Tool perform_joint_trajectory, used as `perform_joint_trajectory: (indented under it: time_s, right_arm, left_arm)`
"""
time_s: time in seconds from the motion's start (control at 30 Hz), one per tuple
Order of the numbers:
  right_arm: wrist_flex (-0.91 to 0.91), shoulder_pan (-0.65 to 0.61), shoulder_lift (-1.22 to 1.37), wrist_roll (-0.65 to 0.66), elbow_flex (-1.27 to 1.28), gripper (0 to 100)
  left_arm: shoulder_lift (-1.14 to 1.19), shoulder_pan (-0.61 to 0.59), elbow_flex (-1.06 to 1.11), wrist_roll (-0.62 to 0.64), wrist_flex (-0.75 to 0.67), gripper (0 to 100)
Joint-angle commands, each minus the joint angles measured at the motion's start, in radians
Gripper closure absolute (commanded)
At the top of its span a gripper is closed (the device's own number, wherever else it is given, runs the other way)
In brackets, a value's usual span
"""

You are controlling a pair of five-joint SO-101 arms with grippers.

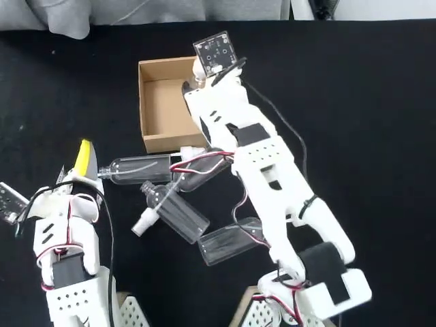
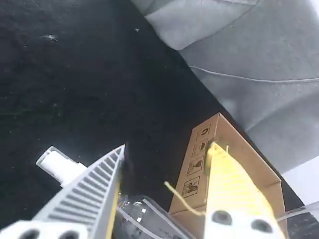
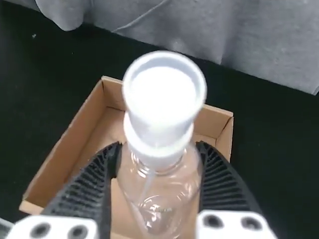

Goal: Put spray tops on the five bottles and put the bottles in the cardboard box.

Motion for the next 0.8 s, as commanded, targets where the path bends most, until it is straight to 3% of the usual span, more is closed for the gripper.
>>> perform_joint_trajectory:
  time_s: [0.0,0.47,0.77]
  right_arm:
    - [-0.034,0.041,0.012,-0.009,-0.071,87.2]
    - [-0.026,0.071,0.035,0.000,0.041,87.4]
    - [-0.026,0.071,-0.148,0.127,0.219,87.4]
  left_arm:
    - [-0.015,-0.012,0.018,0.000,-0.023,76]
    - [-0.015,-0.012,0.019,0.000,-0.023,76]
    - [-0.015,-0.012,0.019,0.000,-0.023,76]
